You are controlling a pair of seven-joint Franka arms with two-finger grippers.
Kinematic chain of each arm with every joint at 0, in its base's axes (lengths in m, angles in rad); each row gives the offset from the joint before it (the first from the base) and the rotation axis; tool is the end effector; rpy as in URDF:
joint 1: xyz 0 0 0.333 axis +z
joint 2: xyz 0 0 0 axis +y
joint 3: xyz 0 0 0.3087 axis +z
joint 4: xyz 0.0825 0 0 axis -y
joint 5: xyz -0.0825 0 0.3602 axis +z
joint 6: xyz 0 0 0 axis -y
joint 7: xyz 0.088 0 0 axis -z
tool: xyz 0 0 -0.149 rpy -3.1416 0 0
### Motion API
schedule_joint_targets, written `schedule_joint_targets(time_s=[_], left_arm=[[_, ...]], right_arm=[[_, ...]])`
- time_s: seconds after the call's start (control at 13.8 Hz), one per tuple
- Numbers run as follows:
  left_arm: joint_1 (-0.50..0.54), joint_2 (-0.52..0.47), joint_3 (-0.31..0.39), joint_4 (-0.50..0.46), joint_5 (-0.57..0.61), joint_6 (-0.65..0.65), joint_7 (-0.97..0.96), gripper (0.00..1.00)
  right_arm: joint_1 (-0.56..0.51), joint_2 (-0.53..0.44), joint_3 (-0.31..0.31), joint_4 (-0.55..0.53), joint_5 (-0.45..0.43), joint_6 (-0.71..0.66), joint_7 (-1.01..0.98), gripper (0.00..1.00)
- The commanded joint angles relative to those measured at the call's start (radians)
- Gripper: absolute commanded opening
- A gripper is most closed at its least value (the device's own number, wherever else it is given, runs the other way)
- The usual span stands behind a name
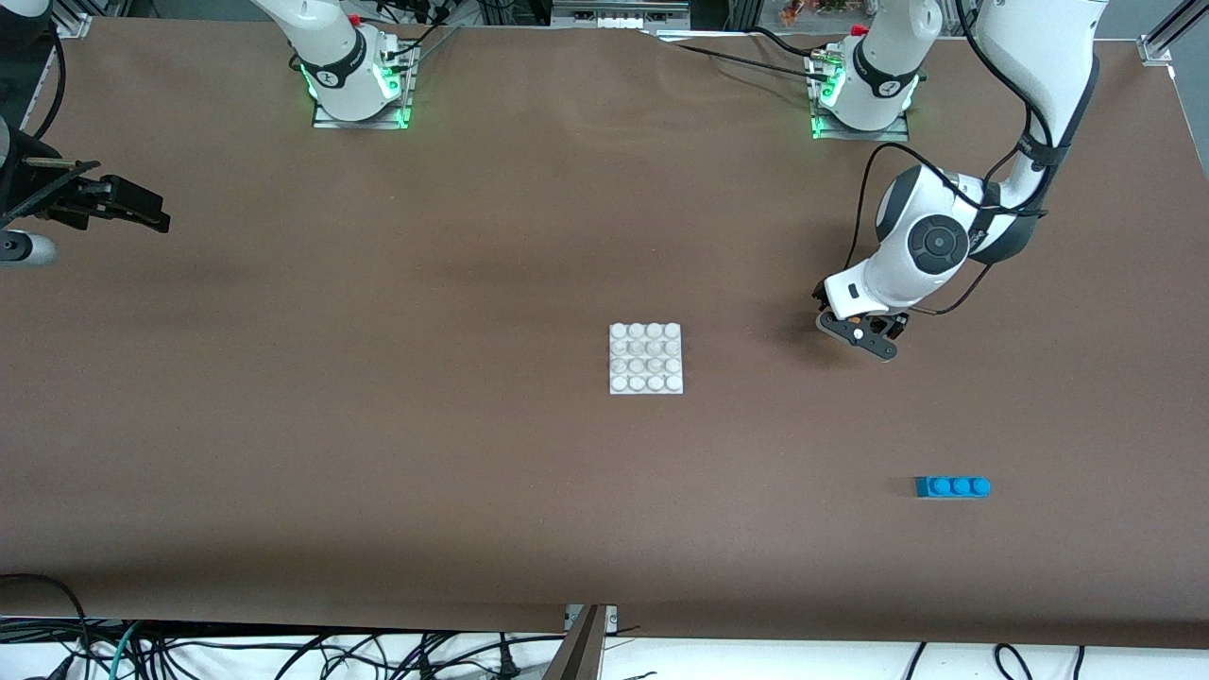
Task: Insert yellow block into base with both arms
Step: 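Lower the left gripper and grasp the yellow block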
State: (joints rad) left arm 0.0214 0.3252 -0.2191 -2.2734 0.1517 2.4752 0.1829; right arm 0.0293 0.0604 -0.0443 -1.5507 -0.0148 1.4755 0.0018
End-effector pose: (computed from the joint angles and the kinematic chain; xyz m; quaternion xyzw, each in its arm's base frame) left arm 0.4938 -0.1006 0.1786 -0.9676 0.2461 0.0557 0.0088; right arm 0.5312 -0.0097 0.5446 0.9976 -0.0086 -0.0678 0.0083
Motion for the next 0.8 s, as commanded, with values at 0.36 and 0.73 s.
schedule_joint_targets(time_s=[0.36,0.73], left_arm=[[0.005,0.014,0.006,-0.008,0.028,0.019,-0.019,0.81],[0.005,-0.011,0.006,-0.003,0.028,0.002,-0.019,0.35]], right_arm=[[0.008,-0.008,0.0,0.0,-0.005,0.023,-0.006,0.99],[0.008,-0.007,0.0,0.001,-0.005,0.037,-0.006,0.99]])
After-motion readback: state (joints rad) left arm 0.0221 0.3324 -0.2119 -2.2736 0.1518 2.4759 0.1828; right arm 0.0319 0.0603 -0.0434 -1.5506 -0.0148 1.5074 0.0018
